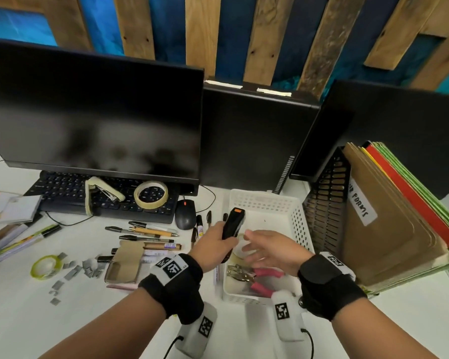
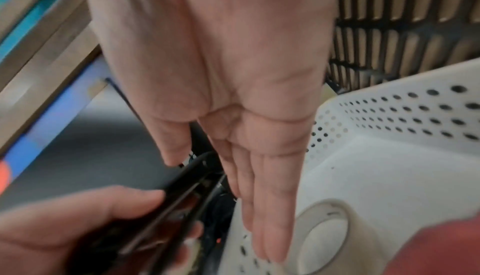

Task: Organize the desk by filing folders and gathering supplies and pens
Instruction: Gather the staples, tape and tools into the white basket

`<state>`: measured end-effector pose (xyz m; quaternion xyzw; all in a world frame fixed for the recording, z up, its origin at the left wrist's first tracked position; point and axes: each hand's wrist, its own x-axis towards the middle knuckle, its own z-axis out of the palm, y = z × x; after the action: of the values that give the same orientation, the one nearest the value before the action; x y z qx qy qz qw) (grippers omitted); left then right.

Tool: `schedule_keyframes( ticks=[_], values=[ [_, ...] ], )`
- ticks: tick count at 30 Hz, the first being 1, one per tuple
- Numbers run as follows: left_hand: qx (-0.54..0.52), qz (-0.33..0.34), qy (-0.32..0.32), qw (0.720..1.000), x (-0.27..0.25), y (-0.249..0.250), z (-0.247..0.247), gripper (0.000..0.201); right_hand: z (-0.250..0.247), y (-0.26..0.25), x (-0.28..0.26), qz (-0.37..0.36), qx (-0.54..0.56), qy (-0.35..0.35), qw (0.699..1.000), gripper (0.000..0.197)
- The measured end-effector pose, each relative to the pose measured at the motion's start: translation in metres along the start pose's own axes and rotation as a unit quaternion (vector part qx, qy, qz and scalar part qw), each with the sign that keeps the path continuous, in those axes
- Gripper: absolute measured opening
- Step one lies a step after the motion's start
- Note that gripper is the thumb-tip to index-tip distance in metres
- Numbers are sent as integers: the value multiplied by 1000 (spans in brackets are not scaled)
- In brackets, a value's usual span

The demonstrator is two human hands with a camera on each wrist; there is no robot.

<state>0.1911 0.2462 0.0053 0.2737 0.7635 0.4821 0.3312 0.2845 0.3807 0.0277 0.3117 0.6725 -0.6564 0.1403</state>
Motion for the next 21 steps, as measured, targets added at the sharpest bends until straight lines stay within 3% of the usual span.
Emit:
schedule_keyframes(
  ticks=[3,6,9,12,15,18,21],
  values=[
    [27,39,-52,997,5,10,16,9,-5,-3,-8,8,98,-20,995,39],
    [57,61,-132,988,10,21,27,32,-16,0,-12,18,149,15,989,30],
    [129,63,-181,973,14,26,35,36,-31,7,-13,41,162,47,985,27],
    [272,74,-123,952,21,18,31,42,-48,13,-10,59,131,98,985,21],
    [350,27,-87,932,27,-3,21,53,-62,14,1,93,57,164,980,18],
    [366,-21,-92,926,23,-22,16,61,-70,16,18,142,0,188,972,31],
    [348,-17,-95,933,16,-37,20,64,-69,13,32,180,-42,195,963,40]
  ],
)
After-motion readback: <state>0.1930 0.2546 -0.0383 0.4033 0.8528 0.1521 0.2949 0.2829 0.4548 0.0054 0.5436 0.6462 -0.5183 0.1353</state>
